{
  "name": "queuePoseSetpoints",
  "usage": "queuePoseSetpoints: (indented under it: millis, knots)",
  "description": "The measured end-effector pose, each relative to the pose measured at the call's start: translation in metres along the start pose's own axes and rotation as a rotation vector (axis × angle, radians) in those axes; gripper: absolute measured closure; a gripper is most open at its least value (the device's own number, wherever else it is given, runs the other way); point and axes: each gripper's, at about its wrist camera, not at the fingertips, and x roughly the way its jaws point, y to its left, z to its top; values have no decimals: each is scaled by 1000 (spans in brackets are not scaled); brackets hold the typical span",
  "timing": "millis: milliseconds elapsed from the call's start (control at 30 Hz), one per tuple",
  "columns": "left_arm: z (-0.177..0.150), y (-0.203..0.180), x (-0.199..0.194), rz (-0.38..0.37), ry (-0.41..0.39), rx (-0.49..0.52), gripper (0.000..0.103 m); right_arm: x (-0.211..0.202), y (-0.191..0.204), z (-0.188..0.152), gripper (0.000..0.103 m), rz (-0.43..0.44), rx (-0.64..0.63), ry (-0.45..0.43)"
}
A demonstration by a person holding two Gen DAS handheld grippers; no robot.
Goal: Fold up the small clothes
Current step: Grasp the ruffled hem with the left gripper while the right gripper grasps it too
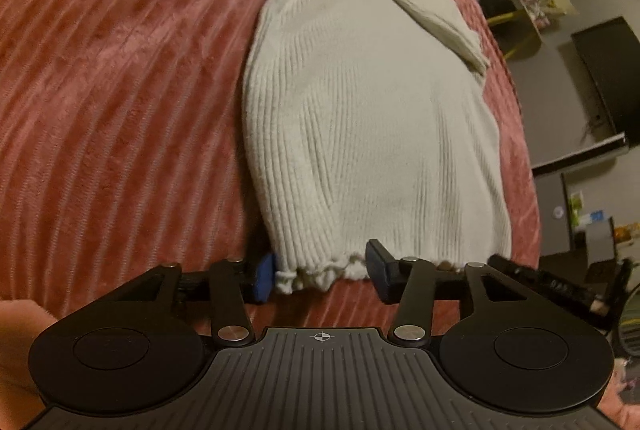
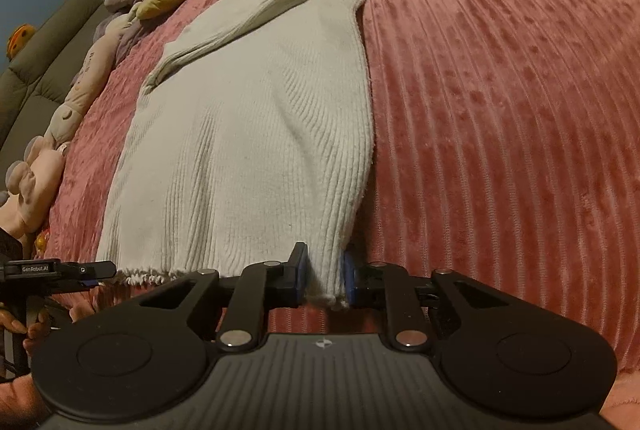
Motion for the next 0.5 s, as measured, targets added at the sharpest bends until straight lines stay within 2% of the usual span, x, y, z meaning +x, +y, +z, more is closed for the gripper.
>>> queuePoseSetpoints:
  millis: [67,100,200,367,500]
  knots:
    - [3,2,-1,-9,1,-1,68,1,1,1,83,3,-2,5]
    - [5,1,-2,-13,3,-2,83,2,2,2,84,7,-10,10]
    - [11,-2,-6,-35,-13,1,84,1,5,8,90,41,-17,4]
    - [30,-19,-13,-72,-62,36,84,-4,13,29,91,73,-38,-46]
    - [59,-32,-21,-104,-127,49,84,-7,22,54,91,75,-61,-103]
